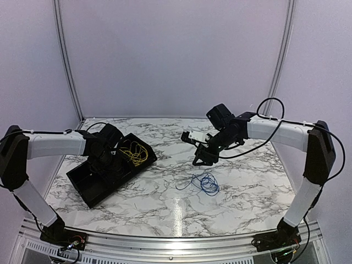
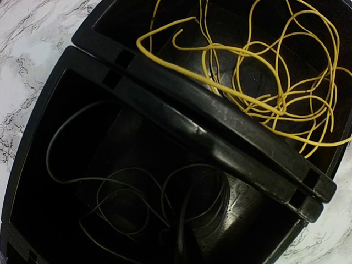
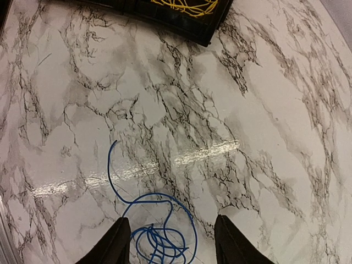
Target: Untangle the cables
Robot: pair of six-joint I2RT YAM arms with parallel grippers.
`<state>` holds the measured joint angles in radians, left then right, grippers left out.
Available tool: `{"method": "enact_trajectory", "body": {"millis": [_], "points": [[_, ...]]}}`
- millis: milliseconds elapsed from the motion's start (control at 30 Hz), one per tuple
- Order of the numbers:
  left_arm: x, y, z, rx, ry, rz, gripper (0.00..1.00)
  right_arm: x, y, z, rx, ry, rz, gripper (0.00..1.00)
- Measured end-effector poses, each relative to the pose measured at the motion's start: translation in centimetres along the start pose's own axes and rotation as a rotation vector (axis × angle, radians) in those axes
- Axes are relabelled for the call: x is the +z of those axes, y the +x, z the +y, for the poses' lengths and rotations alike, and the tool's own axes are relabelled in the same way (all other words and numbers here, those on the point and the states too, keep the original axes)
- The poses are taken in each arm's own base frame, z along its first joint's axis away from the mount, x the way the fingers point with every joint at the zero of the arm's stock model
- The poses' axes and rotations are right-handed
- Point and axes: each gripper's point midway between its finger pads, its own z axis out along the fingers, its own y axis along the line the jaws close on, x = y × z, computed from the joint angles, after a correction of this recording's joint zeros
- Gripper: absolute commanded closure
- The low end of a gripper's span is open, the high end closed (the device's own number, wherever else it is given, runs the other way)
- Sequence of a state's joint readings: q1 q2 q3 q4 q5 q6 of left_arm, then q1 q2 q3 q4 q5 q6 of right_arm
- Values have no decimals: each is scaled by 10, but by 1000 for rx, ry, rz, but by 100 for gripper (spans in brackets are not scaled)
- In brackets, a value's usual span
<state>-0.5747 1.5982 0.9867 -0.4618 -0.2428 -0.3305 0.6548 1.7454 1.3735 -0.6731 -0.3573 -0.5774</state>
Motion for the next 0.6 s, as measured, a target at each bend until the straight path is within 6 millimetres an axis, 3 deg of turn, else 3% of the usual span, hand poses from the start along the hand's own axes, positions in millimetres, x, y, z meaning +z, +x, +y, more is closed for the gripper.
{"method": "enact_trajectory", "body": {"millis": [133,267,333,400,500,600], "points": [[-3,-5,-3,-16,12,-6,65,-5,0,2,-18,5,-4,47],[-16,-17,-4,-34,26,-29,49,-6,9,10,-98,-27,32,48],[-30,-25,-4,-45,39,-60,29,-7,19,17,-154,-58,68,49],[-48,-32,-1,-56,49,-100,23,-7,26,21,-207,-79,96,49],[-78,-43,7,-70,54,-174,23,-3,34,26,-299,-101,135,49],[-116,-67,13,-90,62,-290,20,6,40,26,-370,-101,176,49]]}}
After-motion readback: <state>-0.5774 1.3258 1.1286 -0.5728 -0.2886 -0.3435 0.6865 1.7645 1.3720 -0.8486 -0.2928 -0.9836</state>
